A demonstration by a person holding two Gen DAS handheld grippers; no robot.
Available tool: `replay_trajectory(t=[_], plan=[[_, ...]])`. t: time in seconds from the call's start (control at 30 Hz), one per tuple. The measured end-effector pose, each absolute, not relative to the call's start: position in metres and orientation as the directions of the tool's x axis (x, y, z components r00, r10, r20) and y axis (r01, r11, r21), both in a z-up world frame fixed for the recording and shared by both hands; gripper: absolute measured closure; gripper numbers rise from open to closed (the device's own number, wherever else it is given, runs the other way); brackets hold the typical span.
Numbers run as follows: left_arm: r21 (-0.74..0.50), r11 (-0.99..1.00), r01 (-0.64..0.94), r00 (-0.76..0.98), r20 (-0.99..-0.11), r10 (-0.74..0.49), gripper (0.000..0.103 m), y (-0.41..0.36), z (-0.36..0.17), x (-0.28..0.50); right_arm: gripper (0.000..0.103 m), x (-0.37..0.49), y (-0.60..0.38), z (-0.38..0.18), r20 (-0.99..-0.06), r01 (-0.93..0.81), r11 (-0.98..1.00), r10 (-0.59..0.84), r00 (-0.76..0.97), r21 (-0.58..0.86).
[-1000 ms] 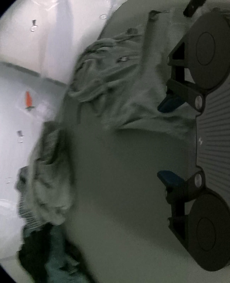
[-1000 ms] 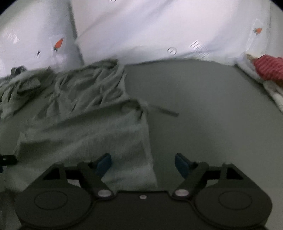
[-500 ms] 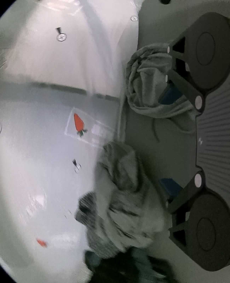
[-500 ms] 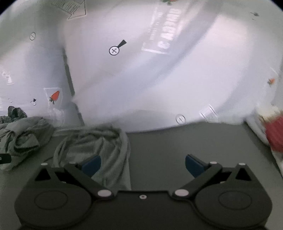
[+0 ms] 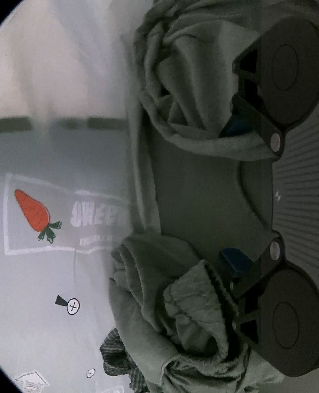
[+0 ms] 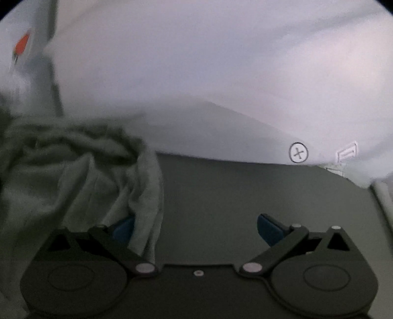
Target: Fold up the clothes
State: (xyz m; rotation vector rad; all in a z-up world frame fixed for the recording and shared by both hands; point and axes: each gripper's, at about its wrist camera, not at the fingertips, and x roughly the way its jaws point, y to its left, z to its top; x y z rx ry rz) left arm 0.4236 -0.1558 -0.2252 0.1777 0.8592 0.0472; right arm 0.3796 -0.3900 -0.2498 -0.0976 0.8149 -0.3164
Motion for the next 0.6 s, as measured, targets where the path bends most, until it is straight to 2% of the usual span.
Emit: replay_trajectory(t=[0.1, 0.3, 0.43, 0.6], plan=[[0.195, 0.981, -0.014, 0.656, -0.739, 0.156, 0.008, -0.151, -0.224, 0.424, 0.0, 0.365, -0.396, -0.238, -0.66, 0.309, 0.921, -0.386, 0.644, -0.237], [0.258, 0.962, -0.094, 0.746, -0.622, 0.239, 0.008, -0.134, -0.167, 0.369, 0.0, 0.314, -0.404, -0.196, -0.585, 0.385, 0.886, -0.462, 0.667, -0.26], [0.215, 0.966, -0.146, 0.79, -0.563, 0.245, 0.008, -0.123, -0.127, 0.318, 0.0, 0.264, -0.397, -0.166, -0.524, 0.406, 0.887, -0.458, 0.718, -0.219], [0.163, 0.97, -0.179, 0.803, -0.546, 0.24, 0.008, -0.115, -0.102, 0.255, 0.0, 0.204, -0.389, -0.145, -0.483, 0.423, 0.892, -0.445, 0.755, -0.161]])
